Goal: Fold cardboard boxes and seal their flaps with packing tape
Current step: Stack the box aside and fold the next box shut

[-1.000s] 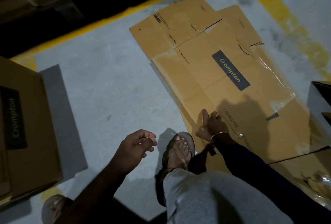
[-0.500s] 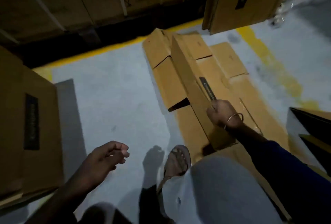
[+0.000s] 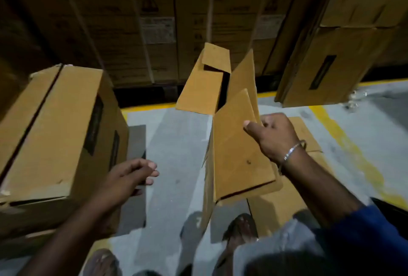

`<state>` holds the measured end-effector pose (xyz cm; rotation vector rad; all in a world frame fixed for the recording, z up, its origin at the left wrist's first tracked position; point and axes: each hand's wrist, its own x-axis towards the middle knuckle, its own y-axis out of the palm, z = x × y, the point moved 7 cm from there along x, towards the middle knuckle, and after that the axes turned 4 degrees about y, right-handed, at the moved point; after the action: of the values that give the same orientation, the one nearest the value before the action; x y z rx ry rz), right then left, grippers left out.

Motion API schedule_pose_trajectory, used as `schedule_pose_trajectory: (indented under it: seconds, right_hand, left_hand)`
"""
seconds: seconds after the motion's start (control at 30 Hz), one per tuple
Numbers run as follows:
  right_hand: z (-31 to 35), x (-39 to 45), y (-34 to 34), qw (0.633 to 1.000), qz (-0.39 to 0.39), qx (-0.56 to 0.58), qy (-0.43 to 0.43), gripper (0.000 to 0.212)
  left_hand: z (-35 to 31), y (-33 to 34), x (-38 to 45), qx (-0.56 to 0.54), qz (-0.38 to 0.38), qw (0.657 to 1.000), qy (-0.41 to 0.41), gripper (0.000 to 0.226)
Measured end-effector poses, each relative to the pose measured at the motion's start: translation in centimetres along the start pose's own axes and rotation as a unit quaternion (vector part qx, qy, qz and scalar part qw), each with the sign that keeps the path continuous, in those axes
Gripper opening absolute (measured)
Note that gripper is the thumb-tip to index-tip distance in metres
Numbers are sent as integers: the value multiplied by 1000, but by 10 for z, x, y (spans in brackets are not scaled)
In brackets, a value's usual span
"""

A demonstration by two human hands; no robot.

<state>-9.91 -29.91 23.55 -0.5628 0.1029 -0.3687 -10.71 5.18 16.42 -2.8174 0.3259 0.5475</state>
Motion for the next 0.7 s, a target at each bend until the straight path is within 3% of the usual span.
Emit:
schedule_pose_trajectory:
  seconds: [0.27,0.37,0.5,0.57,0.7]
  right_hand:
    - [4,-87,62,992,121,1,-20,47]
    - [2,-91,82,983,165,-61,-42,47]
    - [-6,-95,107,961,193,-181,-80,40]
    - [-5,-102,119,950,205,-213,-104,41]
    - [-8,-113,143,942,225,-223,-113,38]
  left_hand:
    - [21,-24,36,-86,-58,992,-72,73]
    - [33,-28,39,-149,-77,980,-109,63]
    - [33,-26,44,-178,-60,975,-117,102]
    - [24,-21,46,-144,-53,983,-104,95]
    - [24,-20,48,-39,-94,991,-88,36]
